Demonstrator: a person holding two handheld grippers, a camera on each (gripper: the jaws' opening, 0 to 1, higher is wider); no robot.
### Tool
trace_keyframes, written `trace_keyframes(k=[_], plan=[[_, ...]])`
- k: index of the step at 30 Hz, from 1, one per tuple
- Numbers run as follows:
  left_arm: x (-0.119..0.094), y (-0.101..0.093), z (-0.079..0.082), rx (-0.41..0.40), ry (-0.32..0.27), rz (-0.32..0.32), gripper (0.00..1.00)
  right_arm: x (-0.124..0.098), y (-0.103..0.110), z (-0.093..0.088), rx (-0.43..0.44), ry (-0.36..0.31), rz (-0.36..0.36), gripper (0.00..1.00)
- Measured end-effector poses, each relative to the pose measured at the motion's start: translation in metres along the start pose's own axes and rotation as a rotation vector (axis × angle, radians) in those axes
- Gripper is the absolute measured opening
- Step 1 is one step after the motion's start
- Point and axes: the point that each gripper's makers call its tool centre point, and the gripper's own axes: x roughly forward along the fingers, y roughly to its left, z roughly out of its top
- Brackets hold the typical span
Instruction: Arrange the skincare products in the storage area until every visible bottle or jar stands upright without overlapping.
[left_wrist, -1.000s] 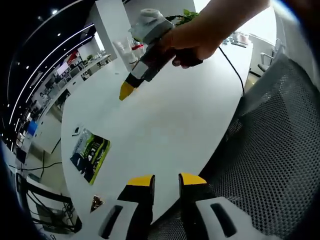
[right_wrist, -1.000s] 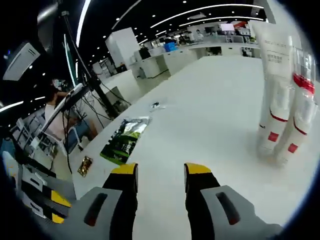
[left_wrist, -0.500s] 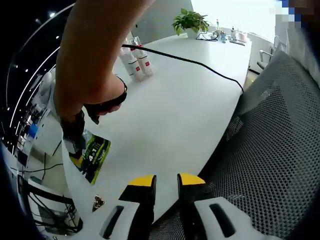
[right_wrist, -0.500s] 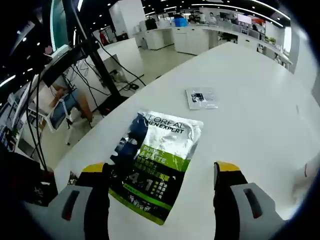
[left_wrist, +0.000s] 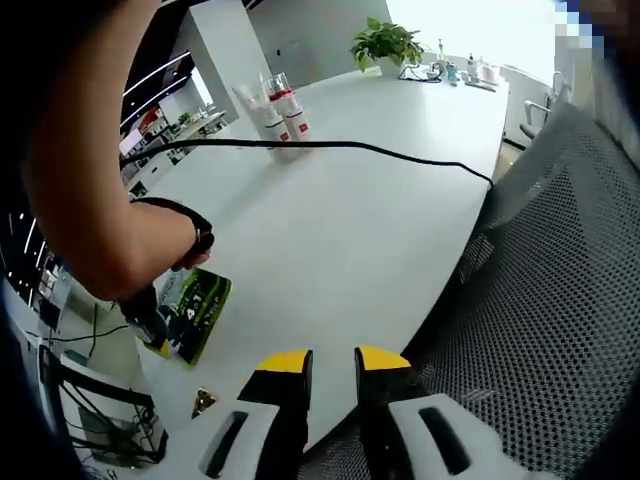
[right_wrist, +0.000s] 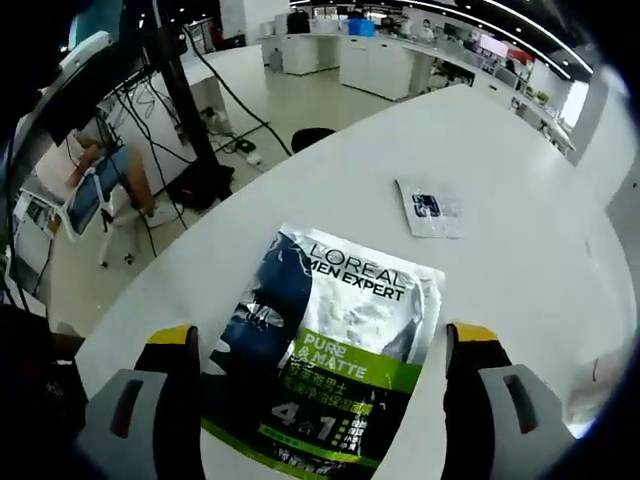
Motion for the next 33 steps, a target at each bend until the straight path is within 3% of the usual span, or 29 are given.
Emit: trace_keyframes(k=[7, 13, 16, 22, 24, 28, 33], plan=[[0.000, 0.000, 0.000, 0.004, 0.006, 0.000, 0.18, 0.001, -0.005, 0.001, 0.000, -0.035, 0.004, 0.93], [0.000, 0.001, 0.001, 0.008, 0.006, 0.002, 0.18, -0.005, -0.018, -0.002, -0.054, -0.026, 0.047, 0.76], [0.001, 0.002, 0.000, 0.009, 0.011, 0.006, 0.18, -0.007, -0.015, -0.001, -0.140, -0.027, 0.104, 0.69], [0.000, 0.005, 0.001, 0.011, 0.007, 0.019, 0.18, -0.010, -0.022, -0.004, -0.160, -0.018, 0.120, 0.54], [0.000, 0.005, 0.001, 0.008, 0.008, 0.022, 0.18, -0.010, -0.025, -0.002, -0.171, -0.016, 0.128, 0.39], [0.001, 0.005, 0.000, 0.010, 0.012, 0.022, 0.18, -0.013, -0.024, -0.005, -0.179, -0.024, 0.141, 0.35], [0.001, 0.006, 0.000, 0.003, 0.013, 0.026, 0.18, -0.014, -0.021, -0.007, -0.230, -0.005, 0.190, 0.21]])
